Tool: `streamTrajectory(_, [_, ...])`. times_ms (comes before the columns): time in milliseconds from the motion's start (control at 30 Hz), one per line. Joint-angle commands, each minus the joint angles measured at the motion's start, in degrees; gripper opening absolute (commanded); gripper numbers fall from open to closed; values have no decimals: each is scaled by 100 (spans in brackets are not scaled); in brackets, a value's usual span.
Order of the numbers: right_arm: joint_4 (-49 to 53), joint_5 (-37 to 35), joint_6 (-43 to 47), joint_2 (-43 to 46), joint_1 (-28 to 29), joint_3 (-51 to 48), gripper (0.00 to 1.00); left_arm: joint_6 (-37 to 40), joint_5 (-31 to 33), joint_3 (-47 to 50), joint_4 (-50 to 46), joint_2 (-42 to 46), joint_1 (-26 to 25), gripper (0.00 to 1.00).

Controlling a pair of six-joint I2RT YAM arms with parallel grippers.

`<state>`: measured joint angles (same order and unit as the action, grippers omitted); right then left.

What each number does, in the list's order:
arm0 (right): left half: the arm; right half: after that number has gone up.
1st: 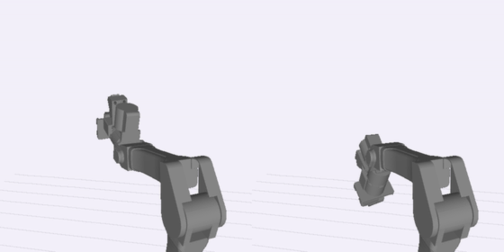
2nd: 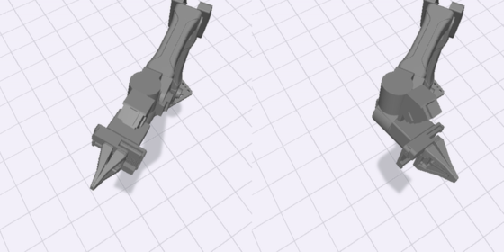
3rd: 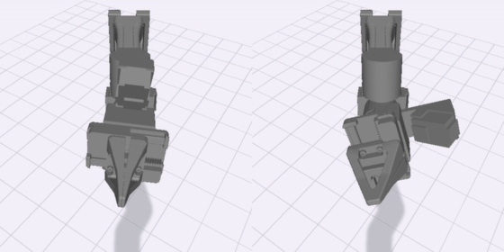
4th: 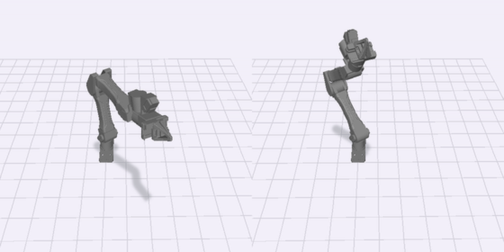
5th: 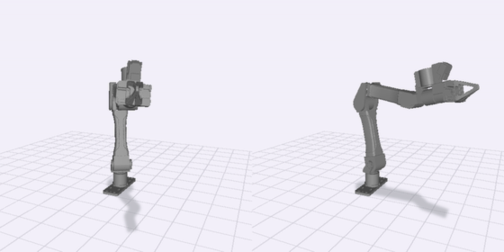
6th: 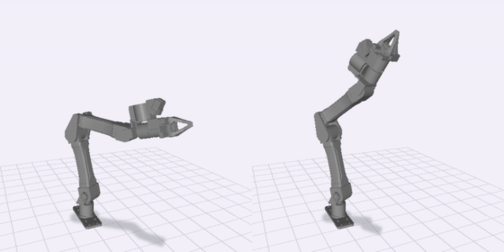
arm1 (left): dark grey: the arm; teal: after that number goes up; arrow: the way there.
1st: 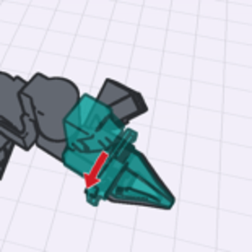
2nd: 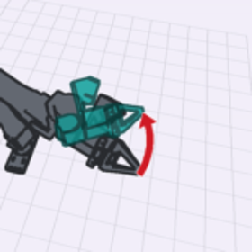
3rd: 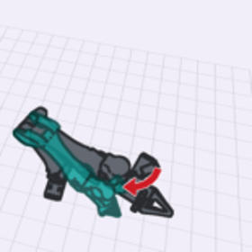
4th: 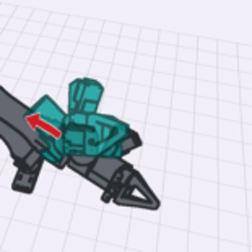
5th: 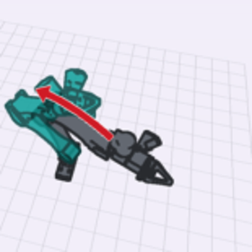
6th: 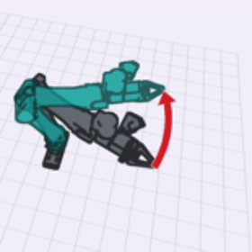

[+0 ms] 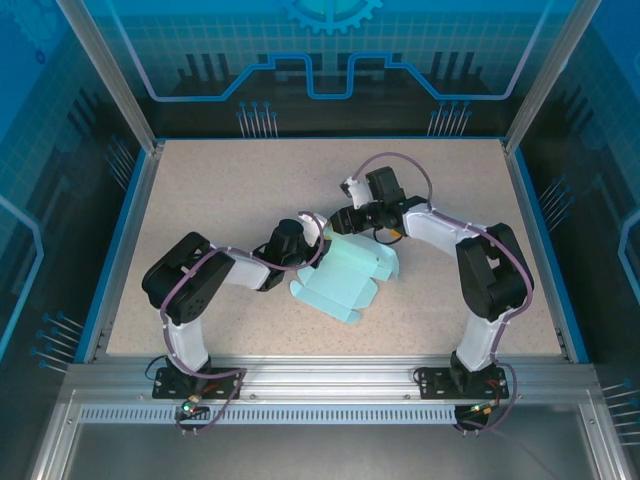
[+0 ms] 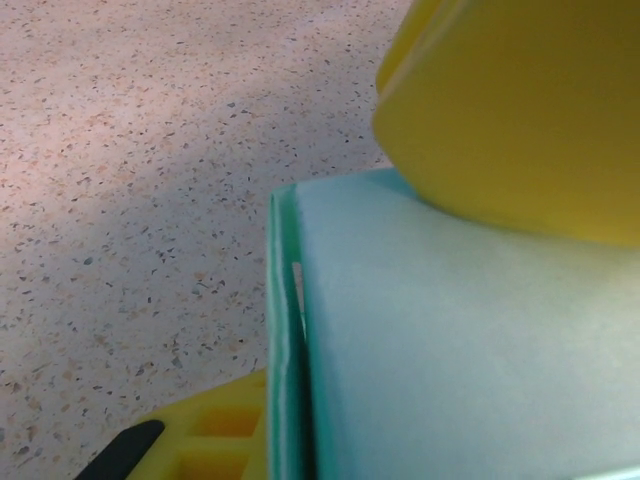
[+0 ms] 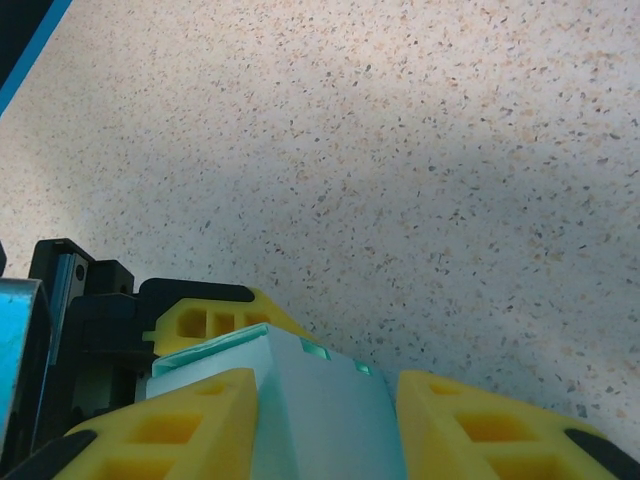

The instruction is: Fold the paper box

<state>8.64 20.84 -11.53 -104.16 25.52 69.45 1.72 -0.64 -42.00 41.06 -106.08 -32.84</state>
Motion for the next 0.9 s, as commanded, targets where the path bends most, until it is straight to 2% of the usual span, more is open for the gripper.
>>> streamTrajectory(0, [553, -661, 278, -136, 142, -192, 41, 126, -4, 80, 57, -97, -56, 20])
streamTrajectory(300, [-104, -931, 497, 133, 156, -734, 41, 111, 20, 81, 69, -89, -52, 21])
streamTrajectory(533, [-276, -531, 451, 260, 149, -674, 41, 126, 64, 18, -5, -71, -56, 16])
streamTrajectory(867, [-434, 470, -361, 370, -103, -362, 43, 150, 63, -8, -36, -53, -56, 14])
